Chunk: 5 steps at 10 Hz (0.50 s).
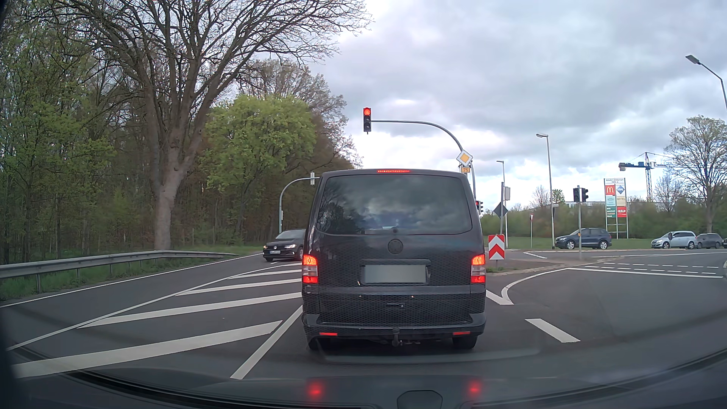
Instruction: Follow the waypoints while adhering to traffic rules and regulations
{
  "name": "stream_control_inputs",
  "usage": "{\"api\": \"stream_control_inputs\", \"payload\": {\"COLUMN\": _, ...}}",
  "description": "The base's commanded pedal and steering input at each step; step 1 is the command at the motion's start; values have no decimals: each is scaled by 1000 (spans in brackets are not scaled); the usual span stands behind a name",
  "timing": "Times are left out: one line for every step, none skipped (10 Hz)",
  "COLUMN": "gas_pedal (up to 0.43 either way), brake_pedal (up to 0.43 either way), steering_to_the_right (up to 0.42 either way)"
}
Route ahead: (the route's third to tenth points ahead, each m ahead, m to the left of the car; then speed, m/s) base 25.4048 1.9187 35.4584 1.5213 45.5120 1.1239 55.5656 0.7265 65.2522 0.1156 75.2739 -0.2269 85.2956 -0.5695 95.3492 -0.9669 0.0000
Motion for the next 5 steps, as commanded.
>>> {"api": "stream_control_inputs", "payload": {"gas_pedal": 0, "brake_pedal": 201, "steering_to_the_right": -1}}
{"api": "stream_control_inputs", "payload": {"gas_pedal": 0, "brake_pedal": 201, "steering_to_the_right": -2}}
{"api": "stream_control_inputs", "payload": {"gas_pedal": 0, "brake_pedal": 201, "steering_to_the_right": -1}}
{"api": "stream_control_inputs", "payload": {"gas_pedal": 0, "brake_pedal": 195, "steering_to_the_right": -1}}
{"api": "stream_control_inputs", "payload": {"gas_pedal": 0, "brake_pedal": 201, "steering_to_the_right": -1}}
